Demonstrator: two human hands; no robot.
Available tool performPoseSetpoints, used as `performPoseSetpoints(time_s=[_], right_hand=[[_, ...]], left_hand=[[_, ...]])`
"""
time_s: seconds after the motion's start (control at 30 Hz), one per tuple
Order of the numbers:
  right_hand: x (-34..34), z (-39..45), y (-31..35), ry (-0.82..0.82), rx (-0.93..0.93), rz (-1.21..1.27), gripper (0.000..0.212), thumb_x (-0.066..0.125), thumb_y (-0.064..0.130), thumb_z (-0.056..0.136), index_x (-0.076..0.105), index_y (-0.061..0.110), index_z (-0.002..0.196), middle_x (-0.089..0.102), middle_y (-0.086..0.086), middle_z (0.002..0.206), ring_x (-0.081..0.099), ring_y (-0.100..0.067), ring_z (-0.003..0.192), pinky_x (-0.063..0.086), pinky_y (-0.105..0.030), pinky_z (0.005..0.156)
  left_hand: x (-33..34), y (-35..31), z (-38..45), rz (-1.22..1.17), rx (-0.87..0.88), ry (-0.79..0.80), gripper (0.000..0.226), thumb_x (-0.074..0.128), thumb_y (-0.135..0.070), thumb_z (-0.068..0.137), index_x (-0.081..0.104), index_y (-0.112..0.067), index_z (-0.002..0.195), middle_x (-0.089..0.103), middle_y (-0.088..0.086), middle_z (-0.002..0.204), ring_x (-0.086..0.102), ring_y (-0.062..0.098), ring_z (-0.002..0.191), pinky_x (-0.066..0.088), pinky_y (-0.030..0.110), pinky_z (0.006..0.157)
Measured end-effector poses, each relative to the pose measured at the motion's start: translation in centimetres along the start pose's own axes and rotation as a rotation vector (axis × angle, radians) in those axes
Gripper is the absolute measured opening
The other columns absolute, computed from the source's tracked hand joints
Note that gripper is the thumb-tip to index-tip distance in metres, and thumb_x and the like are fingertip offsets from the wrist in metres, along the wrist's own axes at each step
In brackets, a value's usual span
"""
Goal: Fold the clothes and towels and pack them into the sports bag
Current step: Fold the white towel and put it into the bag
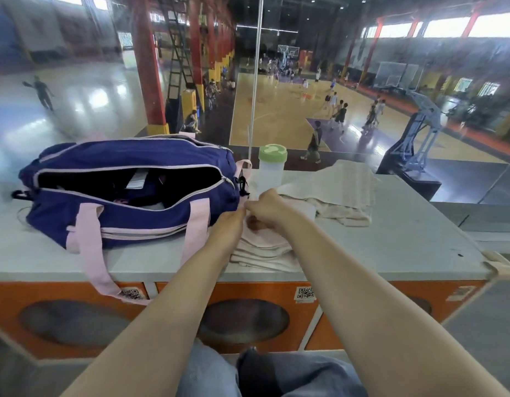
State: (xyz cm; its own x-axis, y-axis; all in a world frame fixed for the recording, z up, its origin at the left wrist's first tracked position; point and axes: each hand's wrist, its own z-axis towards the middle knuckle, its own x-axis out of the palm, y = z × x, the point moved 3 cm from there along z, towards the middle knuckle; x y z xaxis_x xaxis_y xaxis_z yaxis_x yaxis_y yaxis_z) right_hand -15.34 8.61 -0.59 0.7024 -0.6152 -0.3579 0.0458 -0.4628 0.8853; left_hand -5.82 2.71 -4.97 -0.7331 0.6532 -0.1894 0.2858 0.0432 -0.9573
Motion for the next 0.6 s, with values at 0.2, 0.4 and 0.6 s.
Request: performPoseSetpoints(time_s=[0.2,0.4,0.6], right_hand=[[-4.2,-1.7,0.1,-0.03,-0.108,0.172,0.015,0.05,0.004,0.092,0.054,0.011,0.106,0.063,-0.015,0.094,0.06,-0.024,0.07,0.056,-0.033,0.066],[-9.3,-2.5,-1.8,-0.363,-0.104,-0.519,0.037,0.058,0.024,0.087,0.053,0.012,0.121,0.061,-0.008,0.113,0.059,-0.03,0.107,0.046,-0.032,0.081],[-8.9,-3.5,-3.6,-0.206,0.114,-0.448,0.056,0.048,0.052,0.093,0.055,0.004,0.122,0.062,-0.009,0.092,0.064,-0.025,0.078,0.057,-0.034,0.07]], left_hand=[[-0.1,1.0,0.1,0.048,0.03,0.031,0.033,0.053,-0.022,0.09,0.056,-0.023,0.122,0.068,0.002,0.103,0.065,0.022,0.089,0.052,0.032,0.07],[-0.7,0.6,0.2,0.089,0.004,0.095,0.045,0.063,-0.012,0.078,0.06,-0.015,0.123,0.069,0.003,0.101,0.066,0.024,0.089,0.057,0.037,0.079],[0.1,-0.2,-1.0,0.146,0.034,0.218,0.069,0.06,-0.002,0.085,0.033,-0.02,0.146,0.057,0.005,0.117,0.057,0.015,0.084,0.044,0.023,0.058]])
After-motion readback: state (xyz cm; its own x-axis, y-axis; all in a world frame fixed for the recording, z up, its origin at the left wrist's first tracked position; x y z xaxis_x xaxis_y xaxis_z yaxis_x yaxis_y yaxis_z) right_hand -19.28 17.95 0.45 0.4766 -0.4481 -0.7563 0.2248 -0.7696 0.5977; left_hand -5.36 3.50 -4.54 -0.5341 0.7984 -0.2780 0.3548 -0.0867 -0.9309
